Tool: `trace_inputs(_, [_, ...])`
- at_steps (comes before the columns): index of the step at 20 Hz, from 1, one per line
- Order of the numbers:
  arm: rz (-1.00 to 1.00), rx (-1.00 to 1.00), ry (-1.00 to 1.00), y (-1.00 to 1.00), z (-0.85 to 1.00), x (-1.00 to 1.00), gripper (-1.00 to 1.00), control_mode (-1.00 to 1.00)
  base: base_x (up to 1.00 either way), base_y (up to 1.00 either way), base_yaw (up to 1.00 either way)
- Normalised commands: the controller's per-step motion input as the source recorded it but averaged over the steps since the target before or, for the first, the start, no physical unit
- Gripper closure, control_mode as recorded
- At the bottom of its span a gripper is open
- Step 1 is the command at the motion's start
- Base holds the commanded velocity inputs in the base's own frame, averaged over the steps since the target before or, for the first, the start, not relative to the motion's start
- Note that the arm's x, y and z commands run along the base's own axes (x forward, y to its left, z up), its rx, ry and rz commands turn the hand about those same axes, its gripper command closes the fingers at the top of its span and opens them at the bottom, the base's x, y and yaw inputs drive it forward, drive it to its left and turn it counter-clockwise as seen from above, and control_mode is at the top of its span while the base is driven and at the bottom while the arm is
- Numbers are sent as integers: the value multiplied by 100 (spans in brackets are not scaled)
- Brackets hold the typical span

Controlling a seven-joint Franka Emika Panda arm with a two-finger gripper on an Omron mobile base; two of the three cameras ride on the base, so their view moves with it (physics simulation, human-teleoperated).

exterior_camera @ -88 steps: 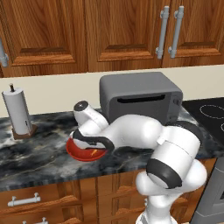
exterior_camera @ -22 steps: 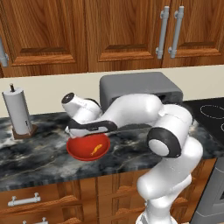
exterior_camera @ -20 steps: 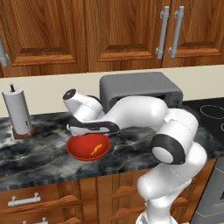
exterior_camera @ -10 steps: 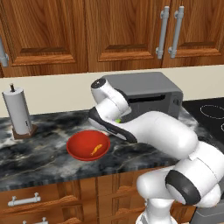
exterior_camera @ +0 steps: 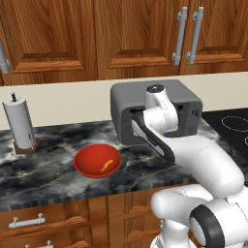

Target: Remove the kiwi from the bowl and place it on the small plate. Then place the bowl with only the shrimp in the microwave, close the door, and press the start button to microwave the shrimp.

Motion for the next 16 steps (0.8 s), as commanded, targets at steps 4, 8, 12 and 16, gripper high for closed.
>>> trace_inputs(4, [-22,24,2,-100,-38,-9,100,-100,0,0,0])
trace_inputs(8, [-23,19,8,-100,-62,0,100,-100,0,0,0])
trace_inputs(12, [-25,14,7,-100,-75,0,100,-100,0,0,0])
trace_inputs(16, [-21,9,13,-100,-45,0,100,-100,0,0,0])
